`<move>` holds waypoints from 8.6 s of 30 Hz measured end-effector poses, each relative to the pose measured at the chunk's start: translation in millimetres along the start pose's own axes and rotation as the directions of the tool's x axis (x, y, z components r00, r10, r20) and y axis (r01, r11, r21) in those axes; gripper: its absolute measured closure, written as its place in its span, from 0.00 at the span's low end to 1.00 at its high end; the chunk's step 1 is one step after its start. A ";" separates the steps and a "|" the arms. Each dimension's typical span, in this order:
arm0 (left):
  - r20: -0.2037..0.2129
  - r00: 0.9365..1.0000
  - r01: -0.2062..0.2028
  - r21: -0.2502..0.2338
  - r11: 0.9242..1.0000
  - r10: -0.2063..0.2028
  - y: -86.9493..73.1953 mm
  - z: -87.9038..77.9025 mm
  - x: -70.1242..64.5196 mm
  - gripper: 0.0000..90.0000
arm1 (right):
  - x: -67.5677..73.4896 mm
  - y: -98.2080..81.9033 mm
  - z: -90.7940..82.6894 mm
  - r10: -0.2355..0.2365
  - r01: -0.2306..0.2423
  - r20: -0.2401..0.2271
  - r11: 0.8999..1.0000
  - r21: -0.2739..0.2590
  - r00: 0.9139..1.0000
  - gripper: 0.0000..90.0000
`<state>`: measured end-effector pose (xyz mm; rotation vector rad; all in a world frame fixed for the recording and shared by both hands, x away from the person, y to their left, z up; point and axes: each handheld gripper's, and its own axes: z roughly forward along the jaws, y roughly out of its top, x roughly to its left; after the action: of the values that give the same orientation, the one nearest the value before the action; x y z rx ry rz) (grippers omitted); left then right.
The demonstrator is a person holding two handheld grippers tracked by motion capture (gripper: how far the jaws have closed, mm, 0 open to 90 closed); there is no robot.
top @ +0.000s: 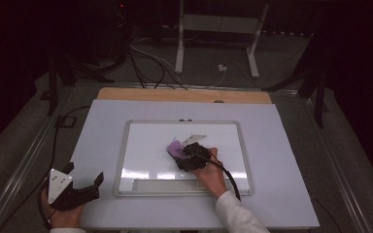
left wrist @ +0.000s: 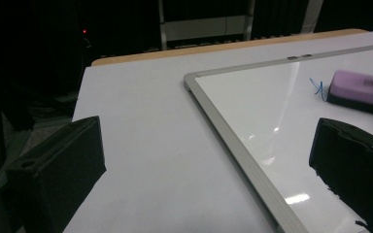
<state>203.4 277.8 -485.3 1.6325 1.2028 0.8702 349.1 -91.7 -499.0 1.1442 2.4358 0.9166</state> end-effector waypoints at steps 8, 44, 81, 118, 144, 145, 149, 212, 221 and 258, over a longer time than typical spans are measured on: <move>0.004 1.000 -0.006 0.004 1.000 0.006 0.4 1.9 -1.7 0.00 | -4.4 -1.1 0.9 0.066 -0.066 -0.047 0.998 0.003 0.997 0.46; 0.002 1.000 -0.003 0.010 1.000 0.003 -0.1 2.9 -1.7 0.00 | -35.2 7.7 7.3 0.149 -0.150 0.042 0.989 0.011 0.988 0.46; 0.005 1.000 0.000 0.008 1.000 0.000 -0.1 3.0 -1.2 0.00 | -42.8 20.9 20.3 0.222 -0.223 0.099 0.975 -0.010 0.970 0.45; 0.003 1.000 0.014 -0.001 1.000 -0.014 -0.9 1.0 1.4 0.00 | -17.9 36.3 28.6 0.140 -0.144 0.074 0.988 0.050 0.987 0.46; 0.007 1.000 0.009 0.002 1.000 -0.009 -0.3 2.7 -0.2 0.01 | -43.4 36.4 29.0 0.223 -0.230 0.147 0.973 0.033 0.964 0.46; 0.008 1.000 0.008 0.003 1.000 -0.009 -0.3 2.8 -0.3 0.01 | -44.1 36.0 28.6 0.223 -0.231 0.148 0.972 0.034 0.964 0.46; 0.010 1.000 0.004 0.004 1.000 -0.004 0.1 2.8 -1.1 0.00 | -36.6 36.9 29.1 0.204 -0.211 0.136 0.977 0.037 0.969 0.45; 0.014 1.000 -0.005 0.010 1.000 0.005 0.3 6.0 -3.1 0.00 | -46.2 -11.7 -59.1 0.235 -0.225 0.178 0.971 -0.076 0.956 0.45; 0.012 1.000 -0.004 0.011 1.000 0.004 0.3 5.9 -3.7 0.00 | -48.8 -28.8 -68.6 0.238 -0.229 0.174 0.971 -0.066 0.956 0.45; 0.016 1.000 -0.011 0.020 1.000 0.011 0.4 7.4 -6.5 0.00 | -64.4 -86.6 -87.3 0.292 -0.294 0.140 0.956 -0.008 0.946 0.45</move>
<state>208.4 269.6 -487.7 1.6606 1.1962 0.8532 296.0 -219.7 -490.5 1.5516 2.1996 0.8677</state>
